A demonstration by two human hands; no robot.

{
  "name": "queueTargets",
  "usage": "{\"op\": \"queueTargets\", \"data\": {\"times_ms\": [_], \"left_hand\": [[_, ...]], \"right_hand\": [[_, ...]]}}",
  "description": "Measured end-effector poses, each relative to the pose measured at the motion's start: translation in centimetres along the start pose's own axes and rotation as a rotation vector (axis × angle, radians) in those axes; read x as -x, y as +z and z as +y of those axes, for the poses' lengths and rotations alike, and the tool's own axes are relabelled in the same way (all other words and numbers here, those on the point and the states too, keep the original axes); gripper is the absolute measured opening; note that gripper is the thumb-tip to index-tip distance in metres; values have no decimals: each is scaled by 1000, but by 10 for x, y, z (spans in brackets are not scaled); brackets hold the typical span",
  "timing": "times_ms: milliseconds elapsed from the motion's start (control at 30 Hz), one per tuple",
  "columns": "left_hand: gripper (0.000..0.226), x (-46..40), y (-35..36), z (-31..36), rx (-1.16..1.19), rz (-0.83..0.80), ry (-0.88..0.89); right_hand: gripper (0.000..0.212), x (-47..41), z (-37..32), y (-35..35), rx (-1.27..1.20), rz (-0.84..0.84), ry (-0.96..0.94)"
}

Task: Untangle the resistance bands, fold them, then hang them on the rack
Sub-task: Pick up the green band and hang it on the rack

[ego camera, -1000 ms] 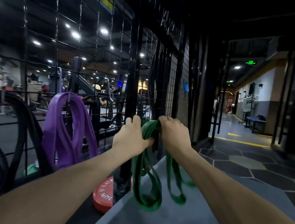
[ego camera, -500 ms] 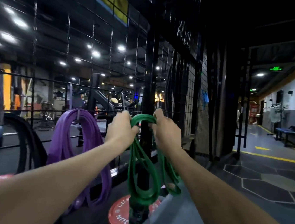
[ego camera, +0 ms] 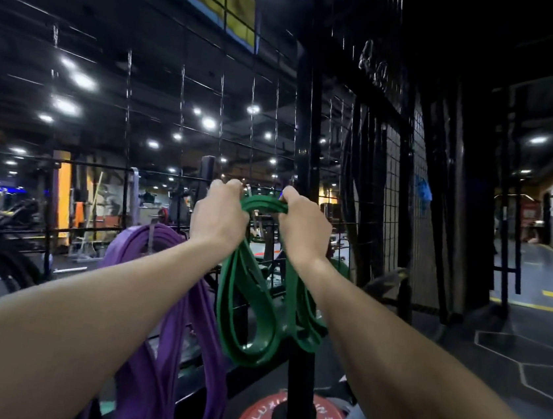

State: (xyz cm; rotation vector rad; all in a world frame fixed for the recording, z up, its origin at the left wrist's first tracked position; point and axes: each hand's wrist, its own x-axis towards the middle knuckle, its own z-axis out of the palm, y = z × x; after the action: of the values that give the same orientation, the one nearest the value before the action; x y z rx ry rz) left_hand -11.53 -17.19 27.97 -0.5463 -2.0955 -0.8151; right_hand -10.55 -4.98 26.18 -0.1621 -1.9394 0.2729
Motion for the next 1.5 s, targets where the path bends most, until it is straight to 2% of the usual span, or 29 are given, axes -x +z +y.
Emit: {"op": "queueTargets", "data": {"times_ms": [167, 367, 500, 600, 667, 767, 867, 1067, 1167, 1333, 1433, 1500], "left_hand": [[18, -5, 14, 2, -13, -32, 5], [17, -3, 28, 1, -16, -9, -5], [20, -5, 23, 2, -18, -26, -2], [23, -8, 21, 3, -35, -15, 1], [23, -8, 21, 3, -49, -12, 5], [19, -10, 18, 3, -68, -12, 16], [16, -12, 15, 3, -86, -25, 29], [12, -18, 9, 3, -77, -114, 40], [15, -15, 5, -4, 22, -179, -10], [31, 4, 17, -8, -29, -77, 50], [28, 11, 25, -10, 41, -25, -54], [28, 17, 30, -9, 84, -30, -144]], "right_hand": [[11, -4, 16, 21, -3, 17, 101], [11, 7, 32, 41, -8, 36, 81], [26, 19, 37, 35, -159, 58, -20], [16, 33, 29, 31, -195, 107, -182], [18, 37, 23, 34, -139, 127, -227], [12, 30, 12, 37, -18, 132, -165], [15, 25, 1, 38, 33, 48, -89], [21, 12, 2, 22, -158, -144, 61], [18, 7, 3, 15, -277, -227, 148], [28, 2, -4, 10, -387, -294, 264], [10, 0, -5, 6, -486, -323, 345], [12, -1, -5, 2, -538, -356, 383]]}}
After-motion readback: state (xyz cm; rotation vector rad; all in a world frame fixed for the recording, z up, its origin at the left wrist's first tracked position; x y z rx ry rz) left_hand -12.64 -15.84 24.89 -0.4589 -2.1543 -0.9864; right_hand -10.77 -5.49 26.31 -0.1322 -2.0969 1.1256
